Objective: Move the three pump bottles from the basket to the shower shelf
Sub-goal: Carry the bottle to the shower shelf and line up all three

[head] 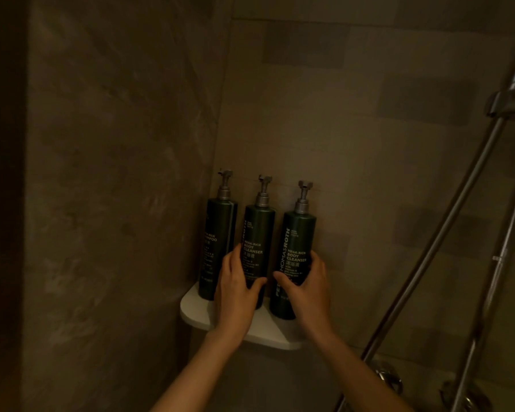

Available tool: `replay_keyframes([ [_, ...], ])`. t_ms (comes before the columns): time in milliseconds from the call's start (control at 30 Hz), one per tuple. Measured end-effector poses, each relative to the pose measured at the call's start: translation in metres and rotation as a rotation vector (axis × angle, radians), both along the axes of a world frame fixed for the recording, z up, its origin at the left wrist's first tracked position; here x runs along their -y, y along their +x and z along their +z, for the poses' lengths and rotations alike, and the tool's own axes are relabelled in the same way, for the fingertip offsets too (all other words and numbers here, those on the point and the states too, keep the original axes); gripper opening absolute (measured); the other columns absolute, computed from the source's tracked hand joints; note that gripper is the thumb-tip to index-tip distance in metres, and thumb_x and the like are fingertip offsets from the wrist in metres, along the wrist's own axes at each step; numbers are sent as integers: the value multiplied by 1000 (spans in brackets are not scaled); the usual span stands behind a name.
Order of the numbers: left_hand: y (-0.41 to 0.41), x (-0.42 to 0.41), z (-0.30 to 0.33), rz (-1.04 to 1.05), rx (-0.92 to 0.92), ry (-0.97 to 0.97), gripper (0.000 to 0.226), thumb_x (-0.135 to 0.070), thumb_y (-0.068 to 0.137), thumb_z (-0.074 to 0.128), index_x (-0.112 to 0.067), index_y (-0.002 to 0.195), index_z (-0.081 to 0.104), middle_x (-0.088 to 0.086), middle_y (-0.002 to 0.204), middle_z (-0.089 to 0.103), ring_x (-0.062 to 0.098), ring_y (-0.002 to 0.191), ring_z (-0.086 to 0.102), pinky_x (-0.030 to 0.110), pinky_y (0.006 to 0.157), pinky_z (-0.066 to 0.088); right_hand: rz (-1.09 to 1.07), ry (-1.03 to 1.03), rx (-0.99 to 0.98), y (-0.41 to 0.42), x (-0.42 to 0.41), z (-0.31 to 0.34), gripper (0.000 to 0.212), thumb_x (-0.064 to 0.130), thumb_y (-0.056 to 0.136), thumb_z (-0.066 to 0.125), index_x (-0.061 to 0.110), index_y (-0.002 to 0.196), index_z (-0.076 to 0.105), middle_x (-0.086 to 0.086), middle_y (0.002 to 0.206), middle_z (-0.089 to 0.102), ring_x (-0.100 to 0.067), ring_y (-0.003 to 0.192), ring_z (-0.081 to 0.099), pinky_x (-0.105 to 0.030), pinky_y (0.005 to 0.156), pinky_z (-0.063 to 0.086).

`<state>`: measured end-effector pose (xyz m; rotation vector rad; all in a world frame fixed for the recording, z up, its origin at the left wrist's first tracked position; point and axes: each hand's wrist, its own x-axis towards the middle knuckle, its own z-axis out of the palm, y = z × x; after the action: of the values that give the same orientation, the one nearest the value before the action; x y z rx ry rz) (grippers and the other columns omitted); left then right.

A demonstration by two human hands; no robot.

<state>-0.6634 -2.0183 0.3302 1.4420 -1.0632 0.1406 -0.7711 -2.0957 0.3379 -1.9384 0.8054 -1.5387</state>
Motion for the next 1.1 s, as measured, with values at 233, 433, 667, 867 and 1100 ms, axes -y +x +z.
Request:
replay_keyframes([
  [233,1,1,-1,2,5,-5,78,-19,80,70,-18,144,25,3,145,35,17,132,37,31,107,34,-4,11,-7,-1,-1,0,72,29,74,77,27,135,39,16,113,45,0,97,49,-8,72,35],
  [433,1,0,0,-8,-15,-6,82,-20,78,72,-18,145,25,4,145,36,18,132,37,35,108,35,2,23,-12,-2,-2,3,74,30,73,78,24,135,40,12,113,46,-5,102,50,-22,81,41],
  [667,1,-10,-3,-2,-34,17,81,-26,80,70,-18,145,23,5,146,35,20,133,36,44,108,37,71,59,-1,-8,-3,1,73,42,71,76,29,133,41,15,120,49,-7,110,54,-35,93,49],
  [867,-10,-30,-18,86,71,87,60,-32,92,53,-16,144,28,4,146,36,19,131,39,33,105,36,48,121,-62,-36,-12,-8,80,56,78,64,26,144,30,1,145,39,-15,127,44,-38,104,41],
  [1100,-34,-68,-58,269,238,288,49,-32,95,43,-14,140,36,7,142,44,21,128,42,34,100,40,-9,-65,-212,-87,-25,-63,47,39,91,56,16,131,49,-4,130,50,-19,120,47,-24,94,34],
])
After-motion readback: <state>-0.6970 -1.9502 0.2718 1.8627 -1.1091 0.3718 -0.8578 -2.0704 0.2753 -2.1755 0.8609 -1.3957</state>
